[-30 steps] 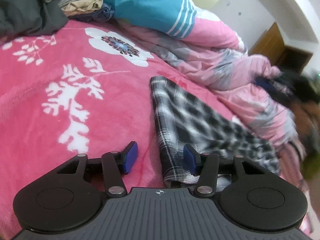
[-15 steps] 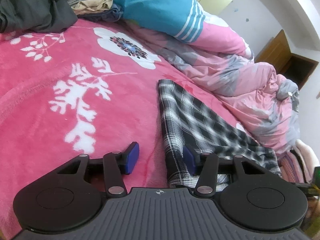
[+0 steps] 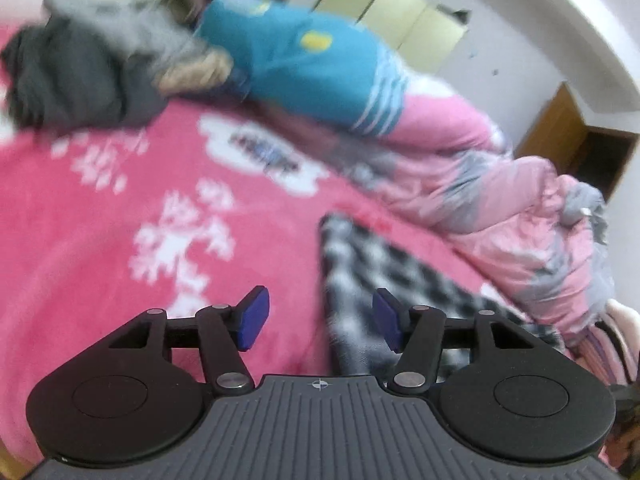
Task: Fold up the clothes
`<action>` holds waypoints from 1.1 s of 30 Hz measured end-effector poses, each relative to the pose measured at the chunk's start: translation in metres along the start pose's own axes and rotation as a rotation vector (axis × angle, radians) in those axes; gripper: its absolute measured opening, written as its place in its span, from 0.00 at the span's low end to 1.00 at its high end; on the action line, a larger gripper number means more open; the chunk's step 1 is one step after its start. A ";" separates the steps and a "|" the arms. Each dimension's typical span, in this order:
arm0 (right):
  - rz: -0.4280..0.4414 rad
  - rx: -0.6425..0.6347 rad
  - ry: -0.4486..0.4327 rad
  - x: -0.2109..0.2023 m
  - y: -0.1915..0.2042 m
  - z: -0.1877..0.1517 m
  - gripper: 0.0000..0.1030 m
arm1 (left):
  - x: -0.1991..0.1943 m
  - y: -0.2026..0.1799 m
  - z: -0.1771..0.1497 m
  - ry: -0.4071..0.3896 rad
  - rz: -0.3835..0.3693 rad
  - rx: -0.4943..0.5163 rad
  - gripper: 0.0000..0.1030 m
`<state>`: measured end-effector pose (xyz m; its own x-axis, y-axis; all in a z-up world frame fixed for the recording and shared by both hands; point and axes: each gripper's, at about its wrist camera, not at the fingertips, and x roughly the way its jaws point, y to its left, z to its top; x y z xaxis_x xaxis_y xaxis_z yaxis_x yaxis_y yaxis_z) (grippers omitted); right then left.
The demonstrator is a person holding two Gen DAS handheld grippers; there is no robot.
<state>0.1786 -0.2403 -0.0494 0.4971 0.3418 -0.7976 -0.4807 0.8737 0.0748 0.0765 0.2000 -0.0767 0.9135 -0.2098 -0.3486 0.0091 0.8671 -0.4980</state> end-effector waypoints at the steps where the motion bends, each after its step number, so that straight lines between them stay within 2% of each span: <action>1: 0.014 0.022 0.015 -0.007 -0.003 0.005 0.15 | -0.001 -0.010 0.001 -0.007 -0.021 0.030 0.56; 5: 0.028 0.004 -0.118 -0.021 -0.003 0.042 0.15 | 0.025 -0.084 -0.008 0.072 -0.124 0.268 0.55; 7: 0.008 0.011 -0.177 -0.011 -0.004 0.066 0.15 | 0.046 -0.126 -0.025 0.135 -0.203 0.389 0.55; 10: 0.001 0.068 -0.184 0.022 -0.018 0.094 0.15 | 0.076 -0.172 -0.057 0.220 -0.305 0.523 0.43; 12: -0.019 0.094 -0.152 0.050 -0.027 0.108 0.15 | 0.093 -0.190 -0.077 0.251 -0.332 0.581 0.40; 14: -0.035 0.125 -0.110 0.077 -0.037 0.114 0.15 | 0.114 -0.192 -0.088 0.301 -0.328 0.578 0.27; 16: -0.044 0.168 -0.062 0.104 -0.049 0.114 0.13 | 0.129 -0.186 -0.095 0.355 -0.332 0.543 0.23; 20: -0.080 0.263 -0.114 0.126 -0.069 0.124 0.10 | 0.126 -0.180 -0.097 0.376 -0.409 0.535 0.20; 23: -0.100 0.323 -0.142 0.138 -0.076 0.125 0.09 | 0.125 -0.179 -0.100 0.376 -0.416 0.554 0.20; 25: -0.108 0.335 -0.167 0.132 -0.074 0.123 0.09 | 0.124 -0.177 -0.099 0.377 -0.422 0.541 0.20; 28: -0.119 0.293 -0.240 0.094 -0.067 0.114 0.11 | 0.124 -0.177 -0.099 0.364 -0.416 0.535 0.13; 30: -0.065 0.246 -0.247 0.065 -0.058 0.101 0.12 | 0.125 -0.178 -0.098 0.348 -0.417 0.540 0.05; 33: -0.080 0.156 -0.222 0.023 -0.038 0.067 0.12 | 0.117 -0.181 -0.098 0.319 -0.439 0.571 0.00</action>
<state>0.2565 -0.2428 -0.0304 0.6836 0.3218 -0.6550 -0.3252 0.9378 0.1213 0.1421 -0.0262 -0.1050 0.6183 -0.6312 -0.4683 0.6281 0.7550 -0.1882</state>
